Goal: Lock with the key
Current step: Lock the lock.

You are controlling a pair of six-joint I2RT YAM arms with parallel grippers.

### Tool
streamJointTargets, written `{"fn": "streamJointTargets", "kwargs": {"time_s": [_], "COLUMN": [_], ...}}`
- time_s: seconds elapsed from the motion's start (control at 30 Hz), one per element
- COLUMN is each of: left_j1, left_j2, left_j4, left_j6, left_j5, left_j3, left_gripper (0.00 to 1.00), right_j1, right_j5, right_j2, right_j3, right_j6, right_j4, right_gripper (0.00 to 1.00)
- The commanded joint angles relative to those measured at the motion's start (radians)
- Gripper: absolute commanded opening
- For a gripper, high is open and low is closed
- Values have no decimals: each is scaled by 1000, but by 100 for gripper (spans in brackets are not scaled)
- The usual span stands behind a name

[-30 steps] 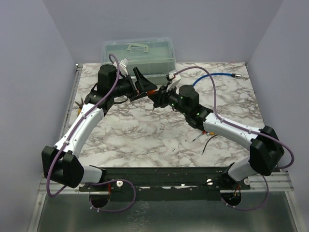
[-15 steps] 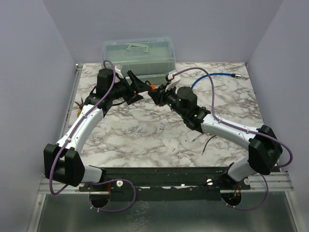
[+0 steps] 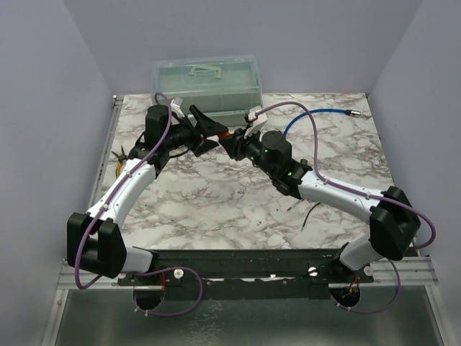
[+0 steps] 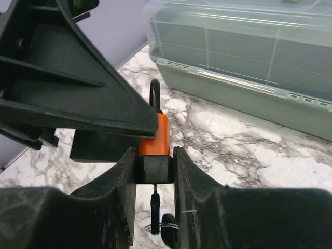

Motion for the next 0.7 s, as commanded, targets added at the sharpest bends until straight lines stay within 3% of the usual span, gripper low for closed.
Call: {"fn": "streamJointTargets", "kwargs": {"time_s": [0.0,0.3,0.6,0.67], "left_j1": [5,3,3,5], "left_j2": [-20,-11,-11,-13], "left_j4": [88,108,101,88], "left_j6": [-51,-75,-80,-79], "left_j5": [46,42,27,20], "left_j3": [-14,-32,-34,-27], "left_gripper": [84,71,49,44], "right_j1": [20,23,25,25], "right_j5": [5,1,-3,-1], "right_j2": [1,10,12,8], "right_j3": [21,29,31,28], "right_j6": [12,19,40,40], "right_j4": [58,58,44,36], "right_gripper": [0,0,1,4]}}
